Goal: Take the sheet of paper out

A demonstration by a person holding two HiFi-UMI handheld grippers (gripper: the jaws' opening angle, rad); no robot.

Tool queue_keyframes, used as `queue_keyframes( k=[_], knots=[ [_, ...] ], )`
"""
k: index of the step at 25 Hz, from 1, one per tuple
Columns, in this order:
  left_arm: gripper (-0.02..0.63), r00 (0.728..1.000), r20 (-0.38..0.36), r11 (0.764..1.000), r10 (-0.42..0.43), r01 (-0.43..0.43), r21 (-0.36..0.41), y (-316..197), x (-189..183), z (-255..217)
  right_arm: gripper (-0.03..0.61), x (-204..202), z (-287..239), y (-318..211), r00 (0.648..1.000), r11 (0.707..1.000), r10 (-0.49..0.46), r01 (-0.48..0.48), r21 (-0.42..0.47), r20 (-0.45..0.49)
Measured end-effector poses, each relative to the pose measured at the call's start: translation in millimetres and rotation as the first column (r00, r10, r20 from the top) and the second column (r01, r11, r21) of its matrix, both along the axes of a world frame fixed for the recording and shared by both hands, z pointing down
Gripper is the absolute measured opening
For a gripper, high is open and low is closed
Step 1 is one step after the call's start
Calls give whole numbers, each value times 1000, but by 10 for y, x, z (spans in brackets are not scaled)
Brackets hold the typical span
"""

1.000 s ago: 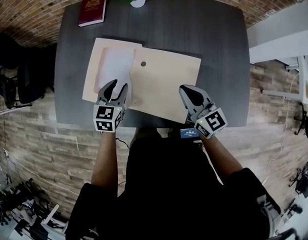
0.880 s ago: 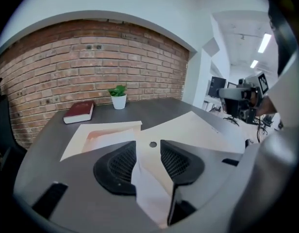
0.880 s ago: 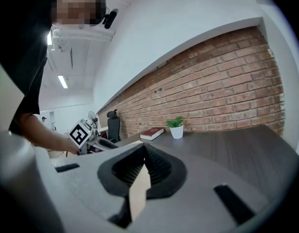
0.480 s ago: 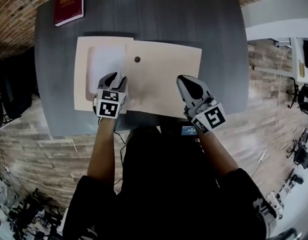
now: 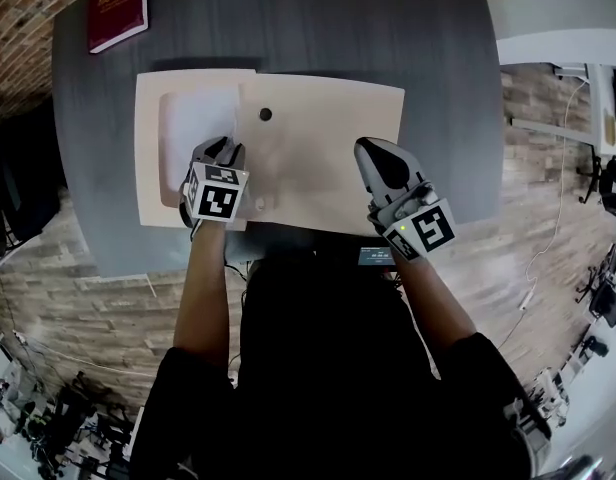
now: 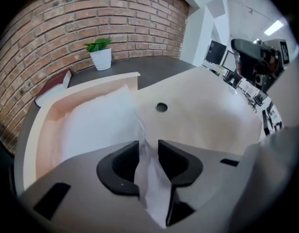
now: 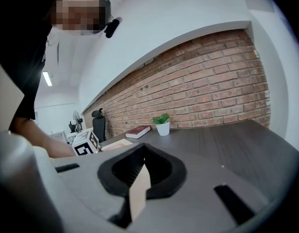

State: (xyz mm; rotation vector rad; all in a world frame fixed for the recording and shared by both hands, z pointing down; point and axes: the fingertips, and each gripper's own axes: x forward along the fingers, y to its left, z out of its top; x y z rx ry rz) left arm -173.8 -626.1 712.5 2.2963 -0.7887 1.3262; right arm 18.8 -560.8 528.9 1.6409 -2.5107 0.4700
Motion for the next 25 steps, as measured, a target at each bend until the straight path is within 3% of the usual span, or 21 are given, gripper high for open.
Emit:
queue_keyframes(
  k=[3,7,10,16,20,25],
  knots=[
    [108,1000,7,1000,8,-8,-11,2,14,22,3,98,24,-27,1000,1000,29,-29,1,1],
    [28,1000,-1,1000,3,-3,-25,21,48,33,3,150,19,-47,999,999,32,-32,5,-2],
    [8,1000,-14,1000,0,0,-30,6,91,32,3,169,24,-64,999,999,37,-37,8,-4],
    [3,992,-127,996,16,-26,-83,173,444,-164,3,212,-43,-13,998,998,55,-54,22,-8],
    [3,963,-269,988,-6,-36,-150,346,782,-340,4,265,-167,90,997,996,80,-79,48,-21],
    [2,932,-358,986,50,-103,-131,518,1134,-648,3,366,-366,274,990,988,134,-130,87,-37]
  ],
)
